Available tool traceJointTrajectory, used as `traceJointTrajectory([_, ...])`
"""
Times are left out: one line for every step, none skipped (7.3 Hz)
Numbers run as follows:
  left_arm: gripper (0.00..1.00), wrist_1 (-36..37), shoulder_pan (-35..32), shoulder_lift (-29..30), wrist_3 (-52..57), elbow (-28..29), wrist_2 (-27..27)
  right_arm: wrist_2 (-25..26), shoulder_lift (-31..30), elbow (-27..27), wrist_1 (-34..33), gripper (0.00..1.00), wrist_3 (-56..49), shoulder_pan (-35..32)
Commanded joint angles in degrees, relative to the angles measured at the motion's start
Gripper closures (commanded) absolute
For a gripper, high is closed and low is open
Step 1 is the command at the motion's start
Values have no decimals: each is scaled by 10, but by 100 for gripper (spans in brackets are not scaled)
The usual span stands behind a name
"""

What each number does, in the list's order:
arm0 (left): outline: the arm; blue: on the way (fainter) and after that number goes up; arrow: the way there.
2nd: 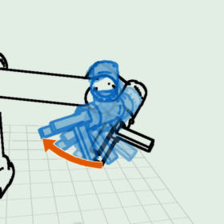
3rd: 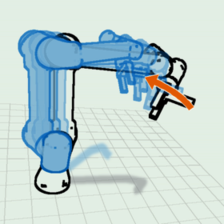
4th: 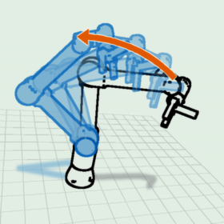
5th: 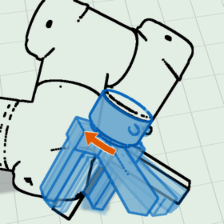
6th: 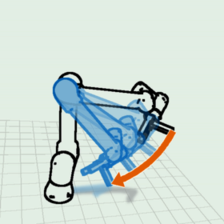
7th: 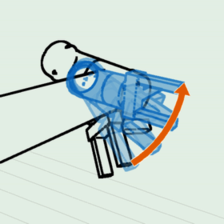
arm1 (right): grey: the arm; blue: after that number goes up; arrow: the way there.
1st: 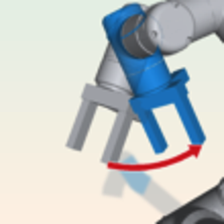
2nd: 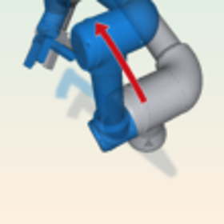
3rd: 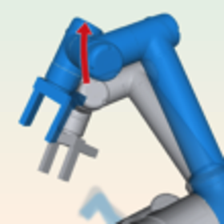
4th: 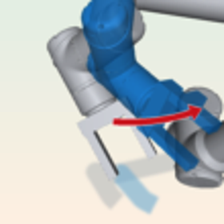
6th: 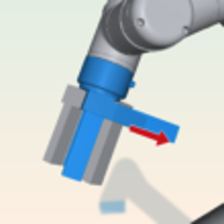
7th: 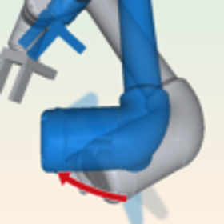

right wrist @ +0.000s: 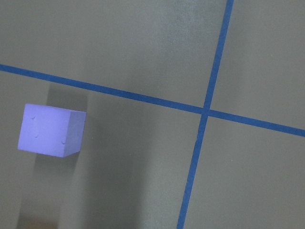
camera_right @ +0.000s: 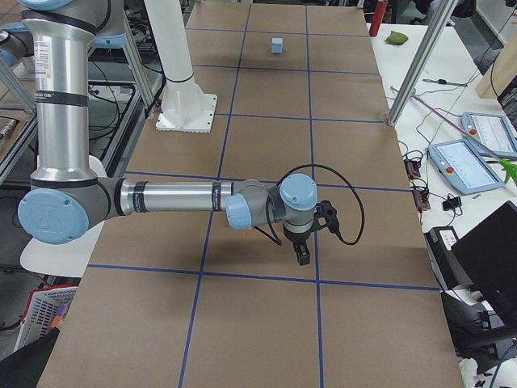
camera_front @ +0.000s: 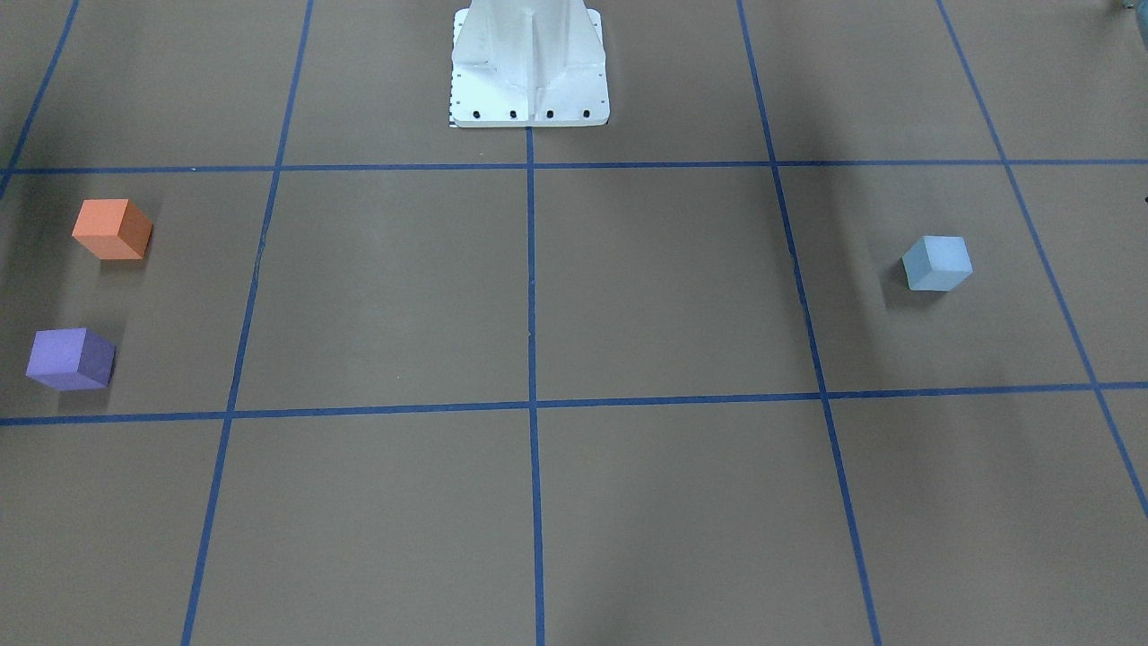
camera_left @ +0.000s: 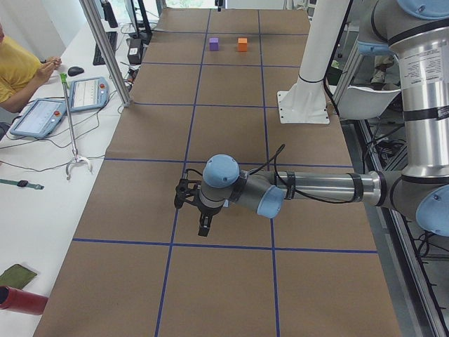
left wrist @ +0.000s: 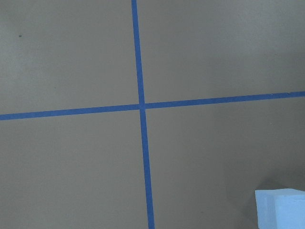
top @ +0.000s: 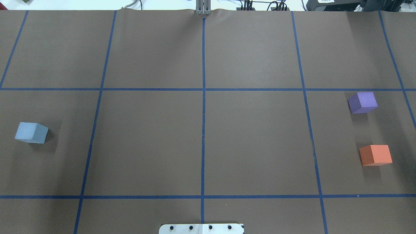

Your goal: Place blue block between orange and purple blocks

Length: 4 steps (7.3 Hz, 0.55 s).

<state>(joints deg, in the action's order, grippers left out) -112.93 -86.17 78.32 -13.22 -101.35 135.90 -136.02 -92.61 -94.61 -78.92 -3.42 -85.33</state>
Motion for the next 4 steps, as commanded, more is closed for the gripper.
traceJointTrajectory([0,-13,44,0,-14,-2,16,-1,0,1,0,0,2,2])
traceJointTrajectory([0,-15,90,2,-94,-3,19,-2,-1,1,-1,0,3,10])
traceJointTrajectory([0,-39,121,10,-165,-5,30,-2,-1,1,-1,0,3,14])
traceJointTrajectory([0,-60,163,11,-221,-3,25,-2,-1,1,-1,0,3,19])
